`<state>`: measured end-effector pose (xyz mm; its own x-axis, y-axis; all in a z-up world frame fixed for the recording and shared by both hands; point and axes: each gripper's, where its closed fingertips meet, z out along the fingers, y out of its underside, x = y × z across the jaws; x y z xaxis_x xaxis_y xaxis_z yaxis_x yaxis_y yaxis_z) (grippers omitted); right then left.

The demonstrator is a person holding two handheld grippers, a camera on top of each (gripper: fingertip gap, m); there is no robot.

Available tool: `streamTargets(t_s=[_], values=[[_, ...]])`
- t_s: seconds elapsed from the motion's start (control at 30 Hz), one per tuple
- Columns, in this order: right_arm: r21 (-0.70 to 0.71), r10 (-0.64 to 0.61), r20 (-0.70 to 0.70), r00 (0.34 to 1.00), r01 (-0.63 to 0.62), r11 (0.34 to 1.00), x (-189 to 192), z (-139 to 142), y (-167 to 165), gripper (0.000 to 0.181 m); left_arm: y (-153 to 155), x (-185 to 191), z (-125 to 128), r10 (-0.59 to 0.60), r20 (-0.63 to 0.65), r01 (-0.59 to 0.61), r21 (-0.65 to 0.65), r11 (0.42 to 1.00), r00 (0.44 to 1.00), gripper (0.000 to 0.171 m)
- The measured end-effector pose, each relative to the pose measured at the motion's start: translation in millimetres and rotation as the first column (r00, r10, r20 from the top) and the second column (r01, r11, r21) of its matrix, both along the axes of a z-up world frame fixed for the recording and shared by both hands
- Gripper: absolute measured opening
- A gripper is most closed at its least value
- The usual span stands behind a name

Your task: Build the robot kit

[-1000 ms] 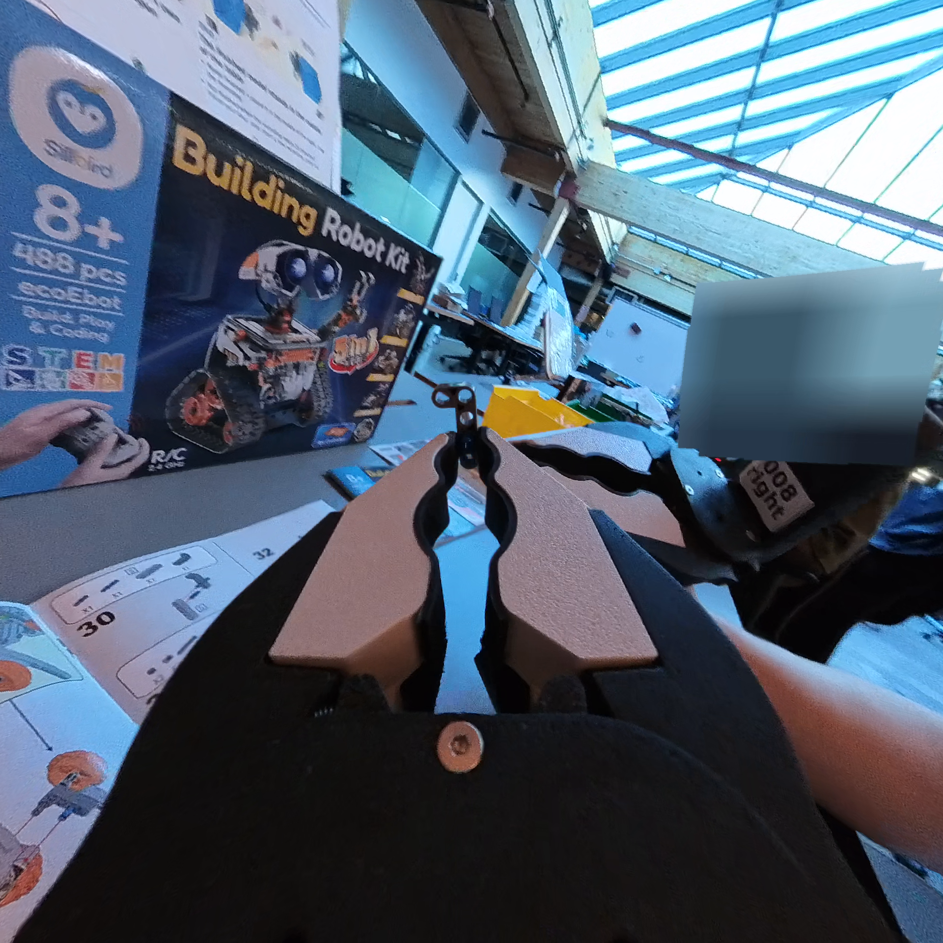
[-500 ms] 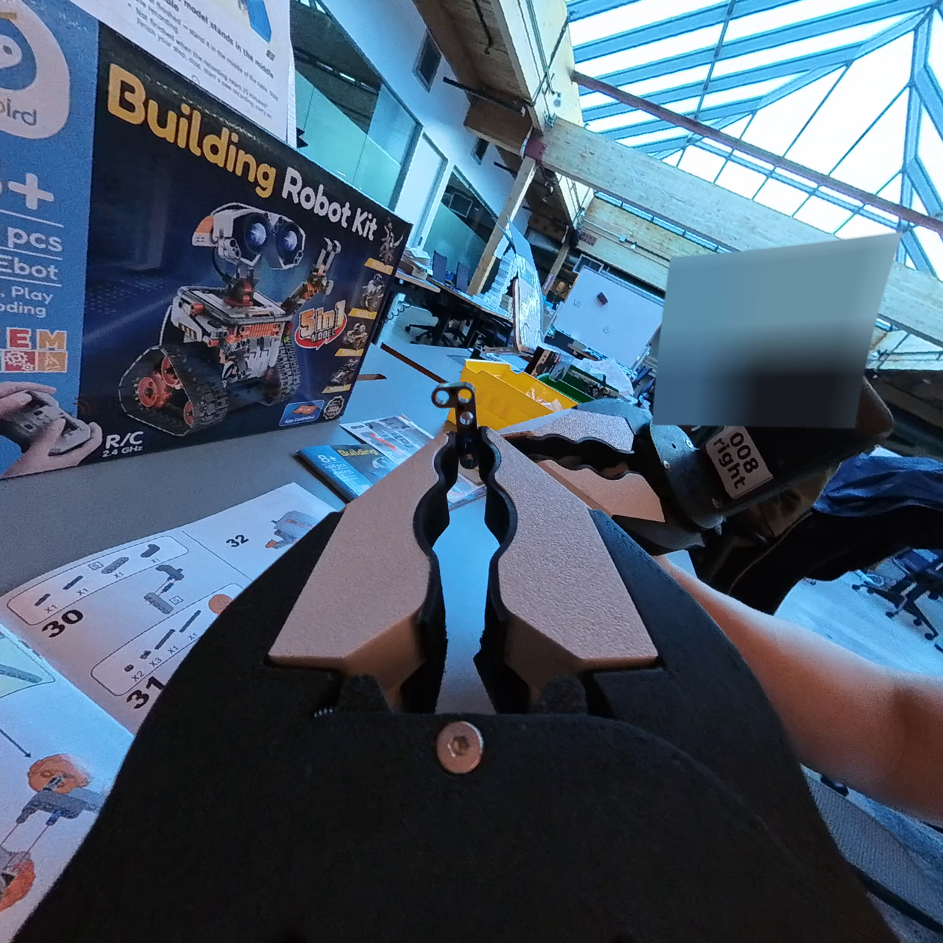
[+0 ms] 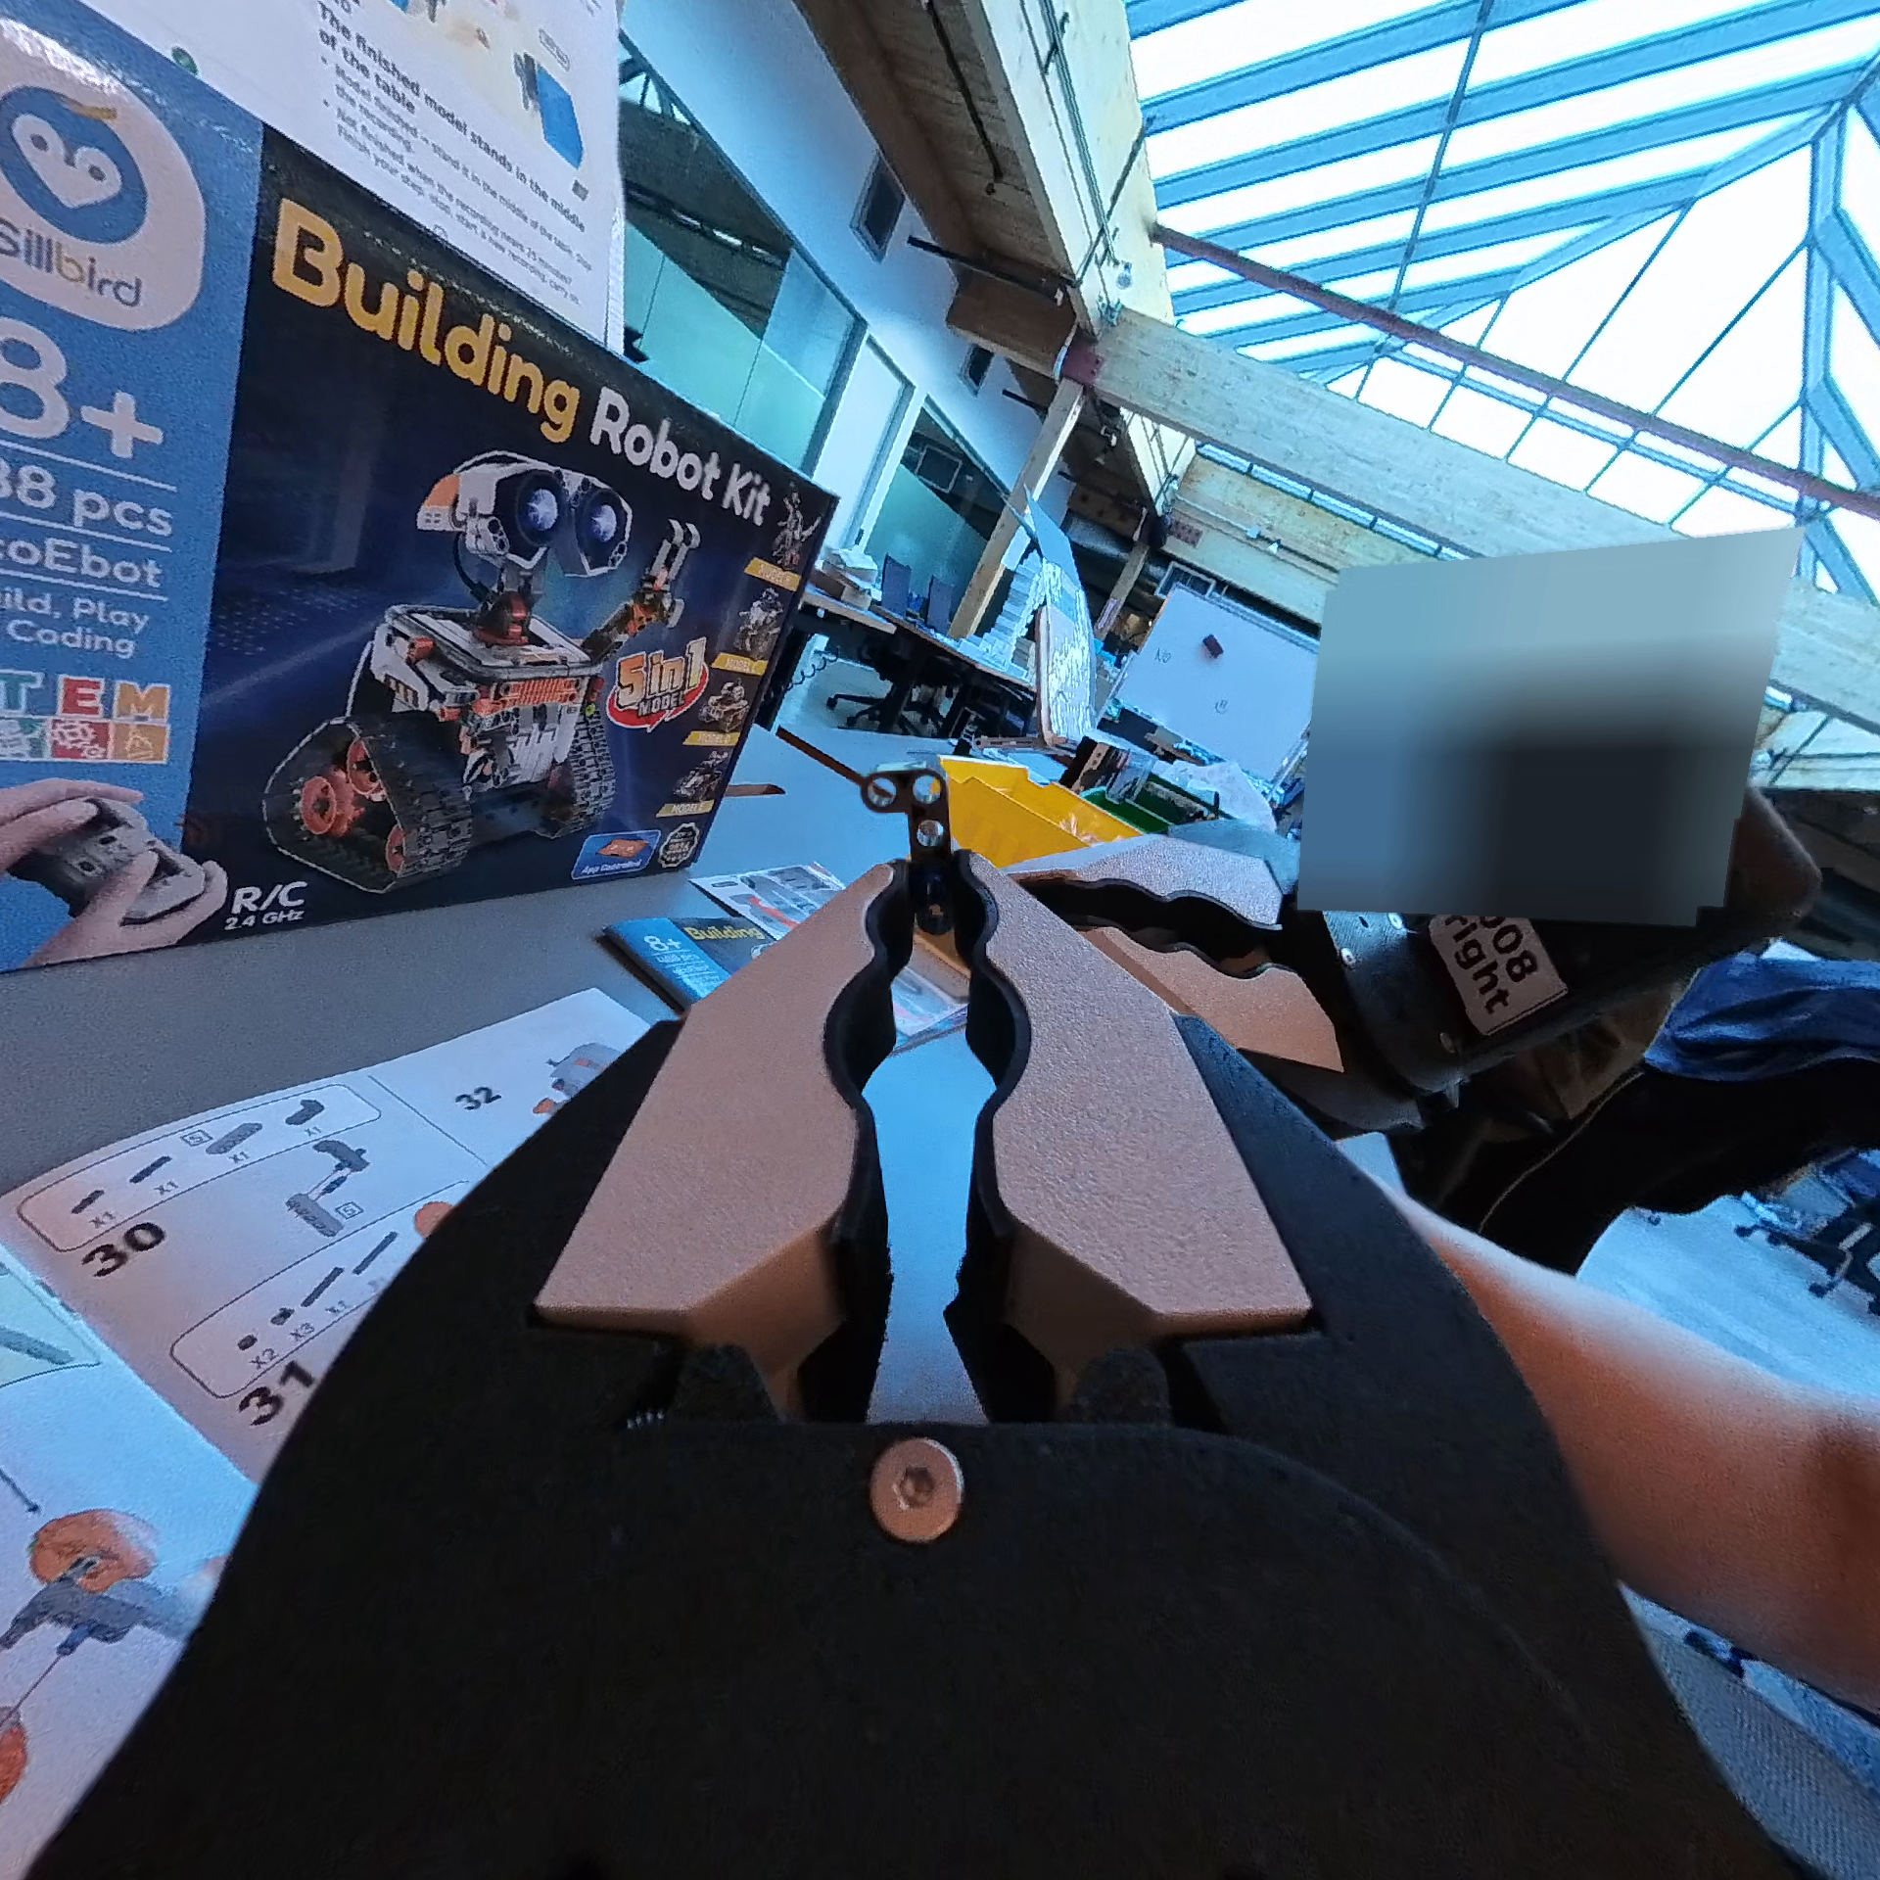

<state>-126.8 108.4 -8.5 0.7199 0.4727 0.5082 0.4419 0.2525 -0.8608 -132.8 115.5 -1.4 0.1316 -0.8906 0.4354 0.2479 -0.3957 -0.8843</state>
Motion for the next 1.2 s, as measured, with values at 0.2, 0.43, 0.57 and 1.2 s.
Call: streamTargets(t_s=[0.2,0.43,0.57,1.2], values=[[0.007,-0.026,-0.031,0.999,0.027,1.0,0,3,2,0.006,2,0,3,0.004,0.088,0.002,-0.065,0.998,0.996,0.005],[0.022,-0.059,-0.014,0.998,0.059,0.998,-1,2,5,0.006,4,0,2,-0.009,0.148,0.031,-0.148,0.988,0.989,0.005],[0.037,-0.082,-0.003,0.997,0.082,0.996,-2,2,6,0.006,6,-2,2,-0.011,0.178,0.043,-0.179,0.983,0.984,0.005],[0.036,-0.168,-0.015,0.986,0.168,0.985,-7,-2,13,0.006,13,-7,-1,0.016,0.197,0.028,-0.217,0.976,0.98,0.005]])
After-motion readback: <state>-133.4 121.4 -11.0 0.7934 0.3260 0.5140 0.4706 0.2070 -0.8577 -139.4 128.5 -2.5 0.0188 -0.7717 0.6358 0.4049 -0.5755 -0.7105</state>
